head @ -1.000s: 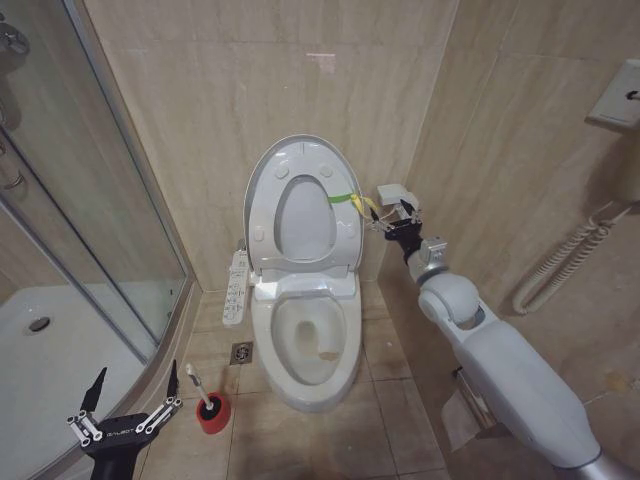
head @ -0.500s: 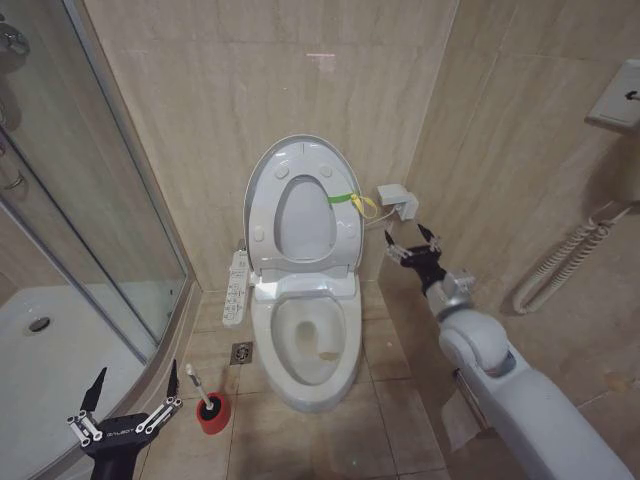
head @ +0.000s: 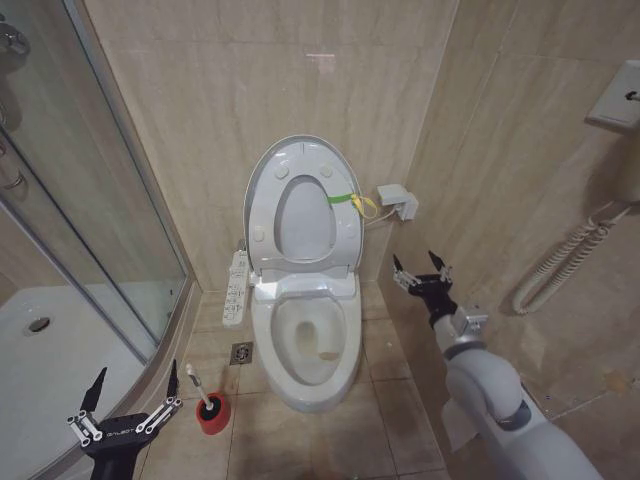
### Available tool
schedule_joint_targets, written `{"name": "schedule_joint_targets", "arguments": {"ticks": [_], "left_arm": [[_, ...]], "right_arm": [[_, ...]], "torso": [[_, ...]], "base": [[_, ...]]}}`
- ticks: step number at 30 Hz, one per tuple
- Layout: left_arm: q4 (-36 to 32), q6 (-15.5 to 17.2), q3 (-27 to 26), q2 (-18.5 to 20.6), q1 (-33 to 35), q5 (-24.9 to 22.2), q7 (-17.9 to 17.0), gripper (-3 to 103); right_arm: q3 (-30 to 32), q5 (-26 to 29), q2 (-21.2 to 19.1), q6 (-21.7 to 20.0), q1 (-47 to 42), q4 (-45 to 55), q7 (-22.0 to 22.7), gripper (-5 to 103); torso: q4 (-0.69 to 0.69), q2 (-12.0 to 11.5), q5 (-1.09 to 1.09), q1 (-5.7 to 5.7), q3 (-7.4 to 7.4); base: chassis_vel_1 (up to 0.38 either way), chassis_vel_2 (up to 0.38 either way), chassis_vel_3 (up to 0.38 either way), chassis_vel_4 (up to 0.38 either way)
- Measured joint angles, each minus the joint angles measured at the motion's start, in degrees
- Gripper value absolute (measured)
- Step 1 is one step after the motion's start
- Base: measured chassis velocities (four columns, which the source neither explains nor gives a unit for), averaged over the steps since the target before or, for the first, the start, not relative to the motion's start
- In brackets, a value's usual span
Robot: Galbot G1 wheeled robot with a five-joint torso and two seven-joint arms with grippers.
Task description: Open the toilet lid, clean the toilet bowl with a toilet brush, close the toilet lid, and flush.
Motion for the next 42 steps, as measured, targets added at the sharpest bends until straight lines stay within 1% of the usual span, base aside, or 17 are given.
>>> {"name": "schedule_joint_targets", "arguments": {"ticks": [6,7,8,11,18,19,20,25,29,39,42], "left_arm": [[0.0,0.0,0.0,0.0,0.0,0.0,0.0,100],[0.0,0.0,0.0,0.0,0.0,0.0,0.0,100],[0.0,0.0,0.0,0.0,0.0,0.0,0.0,100],[0.0,0.0,0.0,0.0,0.0,0.0,0.0,100],[0.0,0.0,0.0,0.0,0.0,0.0,0.0,100],[0.0,0.0,0.0,0.0,0.0,0.0,0.0,100],[0.0,0.0,0.0,0.0,0.0,0.0,0.0,100],[0.0,0.0,0.0,0.0,0.0,0.0,0.0,100],[0.0,0.0,0.0,0.0,0.0,0.0,0.0,100],[0.0,0.0,0.0,0.0,0.0,0.0,0.0,100],[0.0,0.0,0.0,0.0,0.0,0.0,0.0,100]], "right_arm": [[0.8,-3.4,3.5,0.7,-4.7,1.0,0.0,84],[0.8,-3.4,3.5,0.7,-4.7,1.0,0.0,84],[1.2,-4.6,4.5,1.3,-6.0,1.1,-0.1,84],[1.6,-5.4,5.4,1.9,-7.2,1.2,-0.4,84],[3.8,-8.0,9.7,3.5,-11.8,2.6,-1.6,85],[4.1,-8.8,10.4,3.9,-12.5,2.8,-2.1,99],[4.6,-10.1,11.2,4.6,-13.5,3.2,-2.8,99],[5.4,-11.5,12.5,5.6,-15.6,4.4,-3.5,99],[6.0,-13.2,14.4,6.9,-19.3,6.5,-4.7,100],[5.5,-14.6,16.4,9.5,-21.7,6.9,-5.7,100],[5.5,-15.0,16.5,9.6,-21.9,6.9,-5.7,100]], "torso": [[0.0,0.0,0.0,0.0,0.0],[0.0,0.0,0.0,0.0,0.0],[0.01,0.0,-0.01,0.0,0.0],[0.0,0.0,0.0,0.0,0.0],[0.0,0.0,0.0,0.0,0.0],[0.0,0.0,0.0,0.0,0.0],[0.0,0.0,0.0,0.0,0.0],[0.0,0.0,0.0,0.0,0.0],[0.0,0.0,-0.01,0.0,0.0],[0.0,0.0,0.0,0.0,0.01],[0.0,0.0,0.0,0.0,0.01]], "base": [[0.0,0.0,0.0,0.0],[0.0,0.0,0.0,0.0],[0.0,0.0,0.0,0.0],[0.0,0.0,0.0,0.0],[0.0,0.0,0.0,0.0],[0.0,0.0,0.0,0.0],[0.0,0.0,0.0,0.0],[0.0,0.0,0.0,0.0],[0.0,0.0,0.0,0.0],[0.0,0.0,0.0,0.0],[0.0,0.0,0.0,0.0]]}}
